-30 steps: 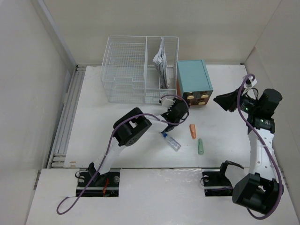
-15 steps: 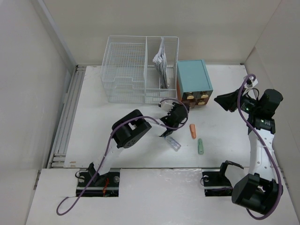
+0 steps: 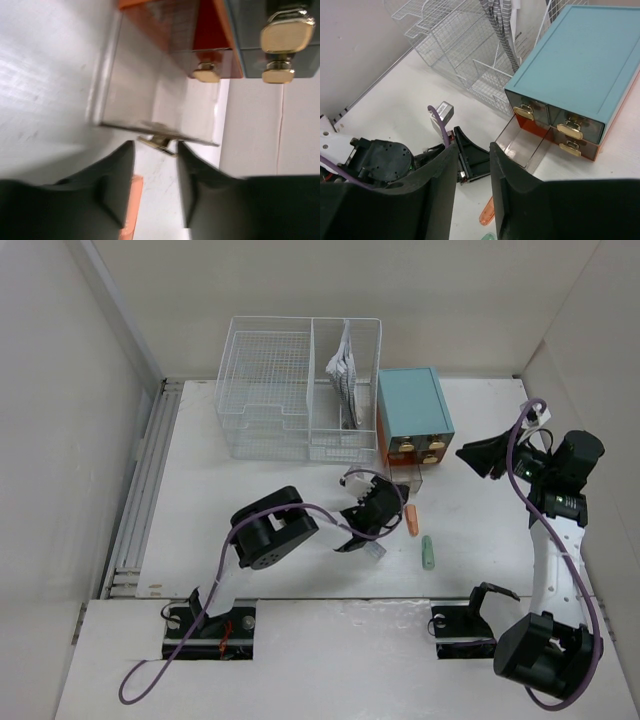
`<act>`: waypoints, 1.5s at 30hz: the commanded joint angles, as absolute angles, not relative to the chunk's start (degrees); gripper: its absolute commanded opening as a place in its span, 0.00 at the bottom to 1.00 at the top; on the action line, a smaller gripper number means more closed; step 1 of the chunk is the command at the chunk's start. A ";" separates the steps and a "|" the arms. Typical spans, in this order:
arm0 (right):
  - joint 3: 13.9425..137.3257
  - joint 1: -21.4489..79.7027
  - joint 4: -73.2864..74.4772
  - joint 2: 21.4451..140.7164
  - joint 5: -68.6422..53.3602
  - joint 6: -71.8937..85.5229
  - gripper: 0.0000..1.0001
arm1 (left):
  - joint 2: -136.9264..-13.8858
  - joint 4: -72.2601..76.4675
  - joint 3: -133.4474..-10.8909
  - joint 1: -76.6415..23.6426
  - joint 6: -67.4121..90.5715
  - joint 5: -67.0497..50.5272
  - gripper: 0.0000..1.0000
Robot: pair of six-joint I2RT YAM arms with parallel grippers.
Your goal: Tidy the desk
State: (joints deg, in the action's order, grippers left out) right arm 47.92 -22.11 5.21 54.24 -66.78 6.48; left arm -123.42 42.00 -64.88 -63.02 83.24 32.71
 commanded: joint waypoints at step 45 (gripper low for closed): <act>61.87 40.51 36.29 86.73 -18.72 -29.80 0.72 | -82.69 -64.93 -57.20 -112.67 116.89 62.23 0.78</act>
State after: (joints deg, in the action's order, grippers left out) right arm 58.17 39.59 38.44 84.16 -24.01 -34.26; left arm -78.24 -41.28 -51.90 -109.19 98.35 58.98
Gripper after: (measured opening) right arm 0.718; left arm 0.772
